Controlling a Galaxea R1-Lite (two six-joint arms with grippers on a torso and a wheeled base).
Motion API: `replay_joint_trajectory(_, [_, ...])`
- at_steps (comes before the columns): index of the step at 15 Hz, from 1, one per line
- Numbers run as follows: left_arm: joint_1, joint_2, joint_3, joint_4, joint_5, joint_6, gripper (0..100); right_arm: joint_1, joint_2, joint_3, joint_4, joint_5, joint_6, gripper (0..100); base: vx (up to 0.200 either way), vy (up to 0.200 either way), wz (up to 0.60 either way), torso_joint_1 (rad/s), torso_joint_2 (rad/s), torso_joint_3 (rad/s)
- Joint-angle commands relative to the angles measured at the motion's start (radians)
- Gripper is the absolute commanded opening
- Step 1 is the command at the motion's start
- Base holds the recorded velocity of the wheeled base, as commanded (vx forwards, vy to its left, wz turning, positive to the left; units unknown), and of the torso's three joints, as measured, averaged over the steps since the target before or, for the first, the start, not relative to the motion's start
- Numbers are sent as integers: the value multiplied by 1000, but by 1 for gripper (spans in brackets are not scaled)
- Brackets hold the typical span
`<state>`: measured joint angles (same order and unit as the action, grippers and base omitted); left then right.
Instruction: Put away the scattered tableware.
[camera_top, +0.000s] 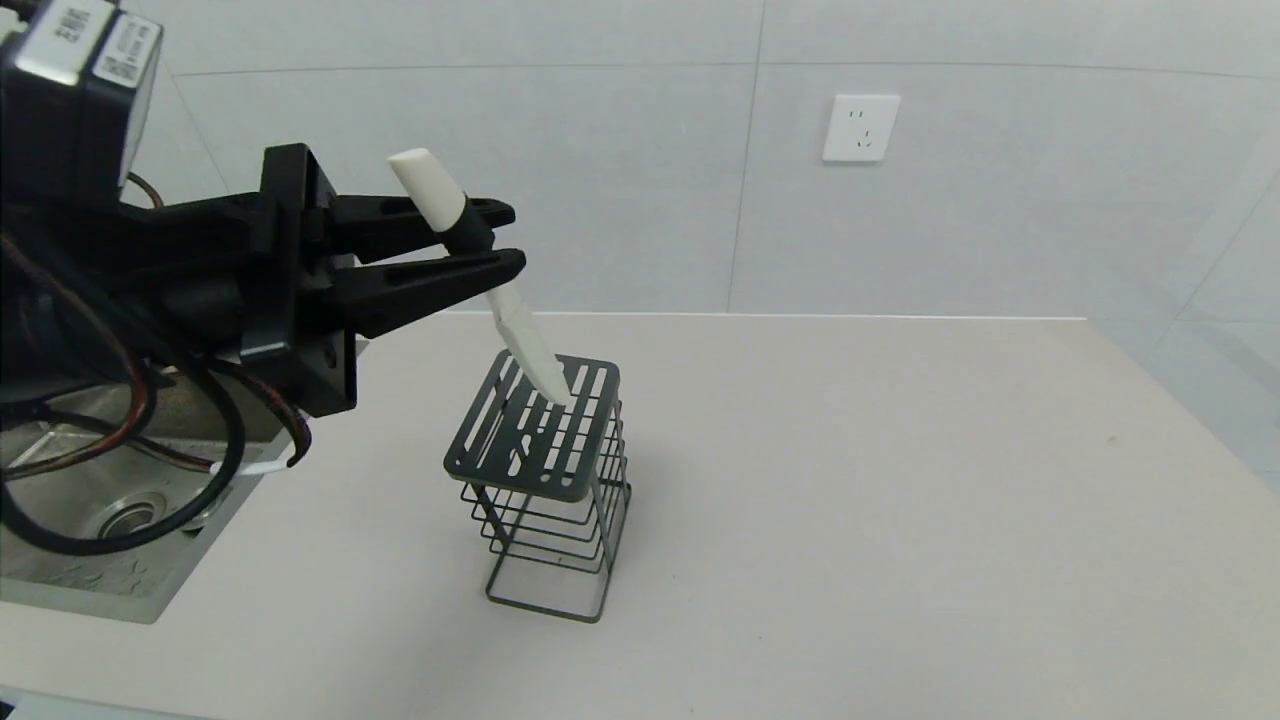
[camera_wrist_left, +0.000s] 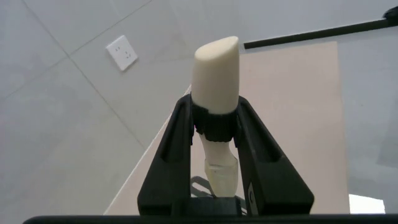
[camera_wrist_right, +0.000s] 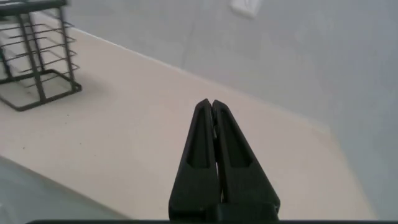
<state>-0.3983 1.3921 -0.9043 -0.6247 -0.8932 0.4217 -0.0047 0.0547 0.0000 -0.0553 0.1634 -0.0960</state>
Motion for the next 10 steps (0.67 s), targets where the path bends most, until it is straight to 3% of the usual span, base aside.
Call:
replay_joint_trajectory(1, [6,56,-44,-1,-16,17,0,-1,-30,-2,77,-35,38,0,0,0,0,0,0,0])
replay_joint_trajectory(2, [7,87,-77,0,-30,35,0,-3,-30,-2,65,-61,39,0,0,0,0,0,0,0])
replay_joint_trajectory(5, [-8,119,-93,5,-33,49,0,-3,-30,-2,65,-97,38,0,0,0,0,0,0,0])
replay_joint_trajectory(7, [-5,127,-79,40,-38,115,0,-3,-30,-2,65,-97,38,0,0,0,0,0,0,0])
replay_joint_trajectory(10, [3,122,-41,54,-38,143,0,-3,-30,-2,65,-97,38,0,0,0,0,0,0,0])
